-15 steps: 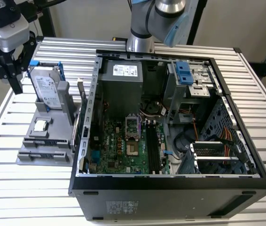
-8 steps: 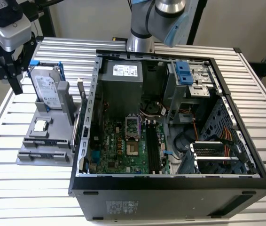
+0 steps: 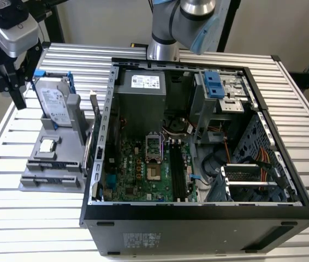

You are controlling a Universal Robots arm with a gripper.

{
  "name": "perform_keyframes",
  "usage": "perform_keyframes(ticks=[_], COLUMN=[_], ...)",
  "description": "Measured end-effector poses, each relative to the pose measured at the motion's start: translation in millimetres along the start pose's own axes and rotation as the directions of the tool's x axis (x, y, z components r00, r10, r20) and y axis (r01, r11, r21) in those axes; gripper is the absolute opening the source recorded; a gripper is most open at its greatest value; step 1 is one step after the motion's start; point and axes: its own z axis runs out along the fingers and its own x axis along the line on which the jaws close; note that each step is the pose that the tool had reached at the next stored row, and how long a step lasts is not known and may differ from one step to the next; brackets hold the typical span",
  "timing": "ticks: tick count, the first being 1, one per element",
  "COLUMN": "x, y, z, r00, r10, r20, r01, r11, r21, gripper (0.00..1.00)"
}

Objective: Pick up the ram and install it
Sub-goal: 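Pick up the ram and move it above insertion slot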

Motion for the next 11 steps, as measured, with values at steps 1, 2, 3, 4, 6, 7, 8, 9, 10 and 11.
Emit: perform_keyframes(ticks=[1,2,3,4,6,7,8,9,10,11], x=[0.0,0.0,0.0,0.0,0.0,0.0,0.0,0.0,0.0,0.0], y=[0.0,0.0,0.0,0.0,0.0,0.0,0.0,0.0,0.0,0.0], z=[0.0,0.0,0.0,0.1,0.0,0.0,0.0,0.0,0.0,0.0], r00=[1.0000,1.0000,0.9999,0.9998,0.9997,0.9996,0.9995,0.9994,0.9992,0.9991], r10=[-0.005,-0.010,-0.014,-0.018,-0.026,-0.029,-0.032,-0.036,-0.040,-0.043], r20=[-0.0003,-0.0004,-0.0006,-0.0006,-0.0010,-0.0011,-0.0014,-0.0014,-0.0016,-0.0018], r01=[0.005,0.010,0.014,0.018,0.026,0.029,0.032,0.036,0.040,0.043], r11=[1.0000,1.0000,0.9999,0.9998,0.9997,0.9996,0.9995,0.9994,0.9992,0.9991], r21=[0.0001,0.0002,0.0003,0.0003,0.0005,0.0006,0.0006,0.0008,0.0008,0.0009], gripper=[0.00,0.00,0.00,0.00,0.00,0.00,0.00,0.00,0.00,0.00])
